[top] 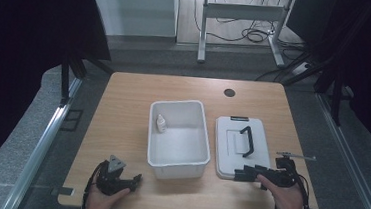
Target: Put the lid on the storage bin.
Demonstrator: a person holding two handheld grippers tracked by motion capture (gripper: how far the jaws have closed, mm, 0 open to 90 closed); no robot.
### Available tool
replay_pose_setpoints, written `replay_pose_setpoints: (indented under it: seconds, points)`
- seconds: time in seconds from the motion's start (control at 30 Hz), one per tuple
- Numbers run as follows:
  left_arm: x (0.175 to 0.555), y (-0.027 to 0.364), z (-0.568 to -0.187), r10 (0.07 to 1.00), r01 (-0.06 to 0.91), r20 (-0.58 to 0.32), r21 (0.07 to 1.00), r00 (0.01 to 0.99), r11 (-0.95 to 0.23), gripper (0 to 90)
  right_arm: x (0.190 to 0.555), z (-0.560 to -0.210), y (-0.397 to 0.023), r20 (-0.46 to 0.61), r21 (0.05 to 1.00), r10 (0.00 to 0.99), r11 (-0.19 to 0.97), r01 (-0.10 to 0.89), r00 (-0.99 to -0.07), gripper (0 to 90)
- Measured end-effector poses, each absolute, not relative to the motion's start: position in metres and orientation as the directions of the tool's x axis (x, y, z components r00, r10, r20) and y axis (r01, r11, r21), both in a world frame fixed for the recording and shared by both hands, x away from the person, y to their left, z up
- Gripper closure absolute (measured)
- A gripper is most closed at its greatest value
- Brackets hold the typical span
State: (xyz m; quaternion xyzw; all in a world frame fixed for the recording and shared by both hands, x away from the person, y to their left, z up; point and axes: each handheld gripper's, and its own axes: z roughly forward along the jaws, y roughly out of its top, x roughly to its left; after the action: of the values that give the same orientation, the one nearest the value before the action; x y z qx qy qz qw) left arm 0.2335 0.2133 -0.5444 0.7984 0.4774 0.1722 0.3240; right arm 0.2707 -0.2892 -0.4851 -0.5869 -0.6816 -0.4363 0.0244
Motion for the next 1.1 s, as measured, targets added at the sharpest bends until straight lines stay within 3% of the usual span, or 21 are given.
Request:
replay_pose_setpoints:
  seconds: [0.23,0.6,1.1]
  points:
    - [0.239,0.213,-0.545,0.866,0.645,-0.034,0.682,0.499,-0.345,11.4,0.273,-0.492,-0.276,0.521,0.527,0.784,0.016,0.85,-0.338,35.7]
    - [0.247,0.214,-0.545,0.875,0.649,-0.037,0.686,0.482,-0.329,13.2,0.254,-0.493,-0.281,0.55,0.514,0.766,0.002,0.858,-0.331,35.7]
    - [0.254,0.217,-0.545,0.86,0.64,-0.034,0.684,0.508,-0.351,12.0,0.265,-0.495,-0.273,0.545,0.48,0.769,0.043,0.876,-0.335,35.6]
